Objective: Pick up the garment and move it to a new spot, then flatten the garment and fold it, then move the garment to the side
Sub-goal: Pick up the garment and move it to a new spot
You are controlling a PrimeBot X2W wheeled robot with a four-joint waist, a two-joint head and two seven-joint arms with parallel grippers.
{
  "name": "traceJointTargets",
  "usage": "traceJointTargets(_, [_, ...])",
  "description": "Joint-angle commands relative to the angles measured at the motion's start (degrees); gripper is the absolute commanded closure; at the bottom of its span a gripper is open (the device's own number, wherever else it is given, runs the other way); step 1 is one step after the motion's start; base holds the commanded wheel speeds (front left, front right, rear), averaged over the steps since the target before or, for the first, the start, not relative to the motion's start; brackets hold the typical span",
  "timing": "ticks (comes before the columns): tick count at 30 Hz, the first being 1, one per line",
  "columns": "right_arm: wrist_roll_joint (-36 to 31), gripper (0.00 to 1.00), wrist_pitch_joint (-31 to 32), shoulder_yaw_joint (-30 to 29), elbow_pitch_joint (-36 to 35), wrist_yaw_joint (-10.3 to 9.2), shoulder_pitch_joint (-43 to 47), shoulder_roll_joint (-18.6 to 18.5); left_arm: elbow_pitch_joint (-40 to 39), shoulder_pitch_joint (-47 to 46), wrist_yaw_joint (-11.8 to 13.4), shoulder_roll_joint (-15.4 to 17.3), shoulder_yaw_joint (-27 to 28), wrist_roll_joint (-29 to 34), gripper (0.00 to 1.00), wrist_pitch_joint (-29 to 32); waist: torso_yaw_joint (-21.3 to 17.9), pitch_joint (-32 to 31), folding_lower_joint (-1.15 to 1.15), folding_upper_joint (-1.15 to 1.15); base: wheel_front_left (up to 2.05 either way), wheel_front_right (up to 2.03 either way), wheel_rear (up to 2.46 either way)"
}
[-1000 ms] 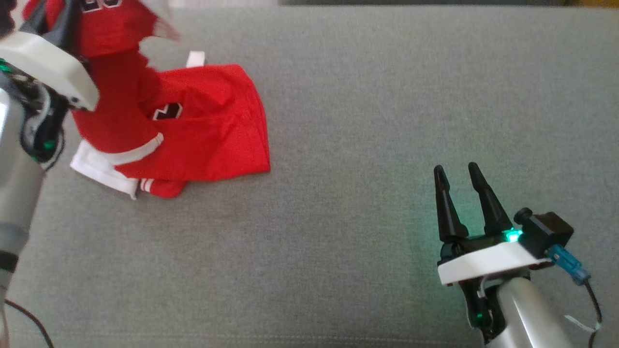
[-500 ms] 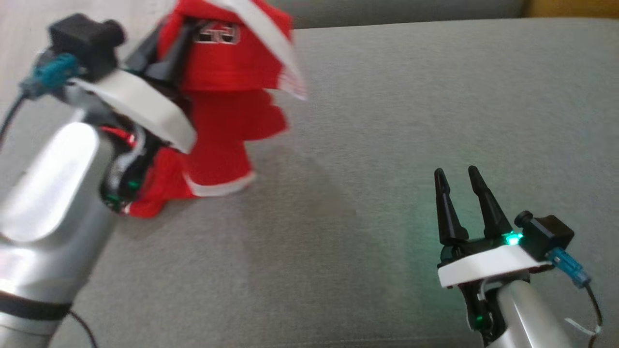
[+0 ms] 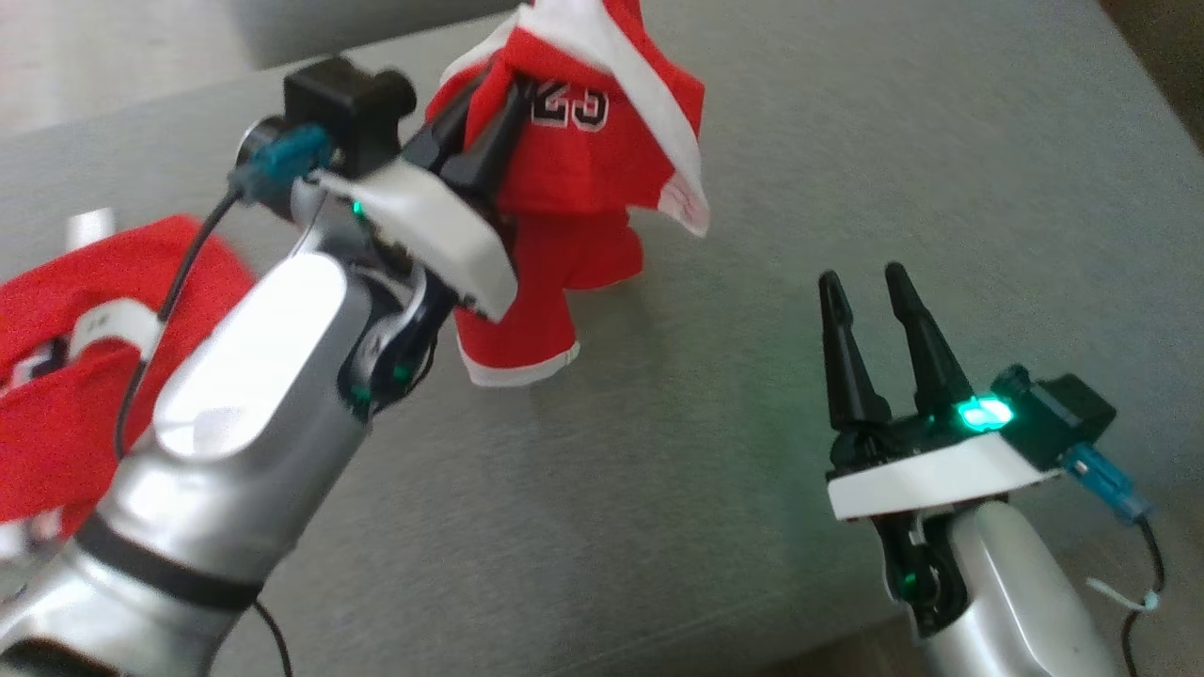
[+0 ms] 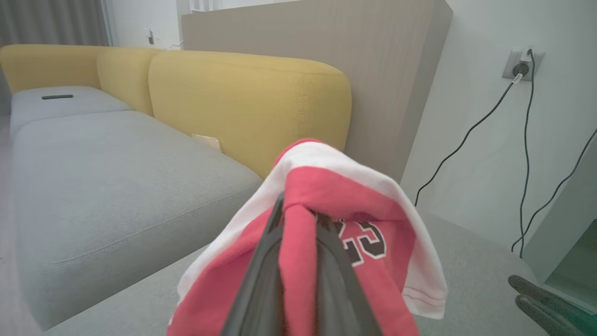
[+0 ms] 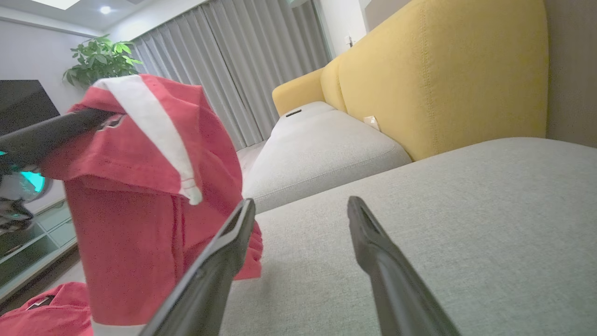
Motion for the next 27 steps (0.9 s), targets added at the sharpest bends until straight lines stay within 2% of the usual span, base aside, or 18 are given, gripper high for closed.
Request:
traceJointTargets(1, [0.87,0.0,-0.62,1.81,-2.48,-0.04,-2.26,-0.18,-0.09,-5.31,0.23,0.42,2.51,0.54,1.0,-0.82,-5.53,3.42,0.0,0.0,0.0,0.0,0.0])
traceJointTargets(7, [2.48,0.0,-0.62,3.65,-3.74,-0.04,-2.92,-0.18,9.36,-10.73,-0.33,-3.19,2.33,1.63,1.0,-3.56,-10.11,5.67,0.0,0.0,0.0,0.0,0.0])
traceJointTargets(8, [2.62,0.0,-0.62,3.85,-3.78,-0.04,-2.92,-0.18,11.3,-11.49,-0.55,-3.57,2.06,2.04,0.87,-4.11,-10.5,5.82,0.0,0.0,0.0,0.0,0.0])
traceJointTargets(9, [2.72,0.0,-0.62,3.94,-3.82,-0.04,-2.88,-0.18,13.27,-12.08,-0.87,-4.04,1.77,2.27,0.0,-4.54,-10.7,5.91,0.0,0.0,0.0,0.0,0.0])
traceJointTargets(14, [2.73,0.0,-0.62,3.29,-3.75,-0.04,-2.45,-0.18,21.21,-13.49,-1.75,-5.06,1.78,2.71,0.0,-7.99,-9.82,5.71,0.0,0.0,0.0,0.0,0.0])
traceJointTargets(18, [1.76,0.0,-0.62,2.17,-3.31,-0.04,-2.03,-0.18,23.45,-12.02,-2.23,-4.16,3.82,1.93,0.0,-10.72,-6.66,4.39,0.0,0.0,0.0,0.0,0.0])
traceJointTargets(22, [-0.05,0.0,-0.62,0.14,-2.58,-0.04,-0.99,-0.18,21.44,-7.73,-2.22,-2.01,7.45,1.36,0.0,-11.78,-1.9,2.26,0.0,0.0,0.0,0.0,0.0])
traceJointTargets(27, [-2.52,0.0,-0.62,-2.8,-1.61,-0.04,1.12,-0.18,12.18,3.1,-2.01,0.43,13.19,3.76,0.0,-11.87,4.88,-1.04,0.0,0.0,0.0,0.0,0.0])
